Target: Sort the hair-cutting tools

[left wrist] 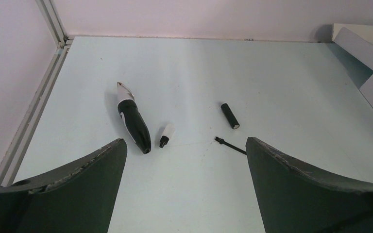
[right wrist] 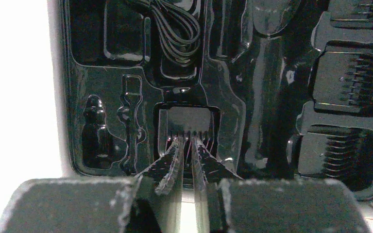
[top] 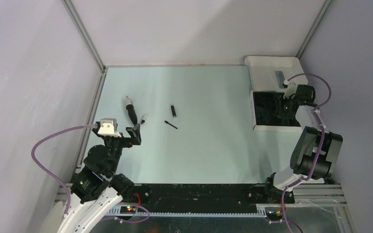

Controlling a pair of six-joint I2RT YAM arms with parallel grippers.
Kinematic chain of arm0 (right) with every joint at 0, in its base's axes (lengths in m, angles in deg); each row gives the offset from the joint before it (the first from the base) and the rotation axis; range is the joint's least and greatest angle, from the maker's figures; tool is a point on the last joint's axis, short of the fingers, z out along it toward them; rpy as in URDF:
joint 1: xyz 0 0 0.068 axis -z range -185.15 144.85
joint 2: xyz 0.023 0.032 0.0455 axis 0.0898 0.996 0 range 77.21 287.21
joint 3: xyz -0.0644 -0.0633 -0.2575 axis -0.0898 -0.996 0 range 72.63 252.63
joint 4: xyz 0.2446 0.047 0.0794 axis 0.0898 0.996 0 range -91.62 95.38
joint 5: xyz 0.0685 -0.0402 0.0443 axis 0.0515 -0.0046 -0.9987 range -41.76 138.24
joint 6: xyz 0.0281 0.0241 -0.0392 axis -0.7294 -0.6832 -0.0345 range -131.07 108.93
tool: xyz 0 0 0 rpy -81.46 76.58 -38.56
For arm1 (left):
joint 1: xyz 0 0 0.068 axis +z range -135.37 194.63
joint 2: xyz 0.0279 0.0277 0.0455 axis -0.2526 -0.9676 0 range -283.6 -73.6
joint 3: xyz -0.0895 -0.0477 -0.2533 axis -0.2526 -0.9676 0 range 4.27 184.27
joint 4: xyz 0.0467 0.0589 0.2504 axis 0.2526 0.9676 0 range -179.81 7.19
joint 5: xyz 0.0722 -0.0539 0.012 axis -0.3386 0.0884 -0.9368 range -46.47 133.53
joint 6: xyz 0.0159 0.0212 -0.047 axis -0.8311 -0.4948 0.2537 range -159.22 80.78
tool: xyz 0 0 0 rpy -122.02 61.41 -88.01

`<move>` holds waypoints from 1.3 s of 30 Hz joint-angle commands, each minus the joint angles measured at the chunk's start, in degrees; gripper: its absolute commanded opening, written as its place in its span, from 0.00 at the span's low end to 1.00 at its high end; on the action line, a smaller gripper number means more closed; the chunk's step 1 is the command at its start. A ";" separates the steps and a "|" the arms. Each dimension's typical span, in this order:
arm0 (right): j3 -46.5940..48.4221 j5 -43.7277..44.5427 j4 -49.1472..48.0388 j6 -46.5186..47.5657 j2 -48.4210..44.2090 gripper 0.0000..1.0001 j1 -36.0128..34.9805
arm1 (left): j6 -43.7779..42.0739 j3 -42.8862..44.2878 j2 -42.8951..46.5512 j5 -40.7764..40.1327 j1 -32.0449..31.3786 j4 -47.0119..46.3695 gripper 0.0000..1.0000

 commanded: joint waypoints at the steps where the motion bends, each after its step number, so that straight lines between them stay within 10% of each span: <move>1: 0.04 0.32 -1.10 -0.90 1.94 0.15 -0.55 | -1.25 -0.05 0.06 0.43 -0.23 -1.78 0.99; 20: 0.05 8.70 -1.44 -2.79 0.88 0.17 -3.78 | -1.19 -0.14 -0.54 0.64 -0.16 -1.85 0.98; 31: 0.87 4.34 -3.72 -17.12 -18.25 0.65 -9.02 | -0.28 -0.14 -3.64 1.42 0.85 -2.23 0.98; 39: 4.93 0.91 0.69 -22.95 -16.31 0.71 -17.43 | 1.01 0.02 -7.91 0.65 2.22 -1.86 0.98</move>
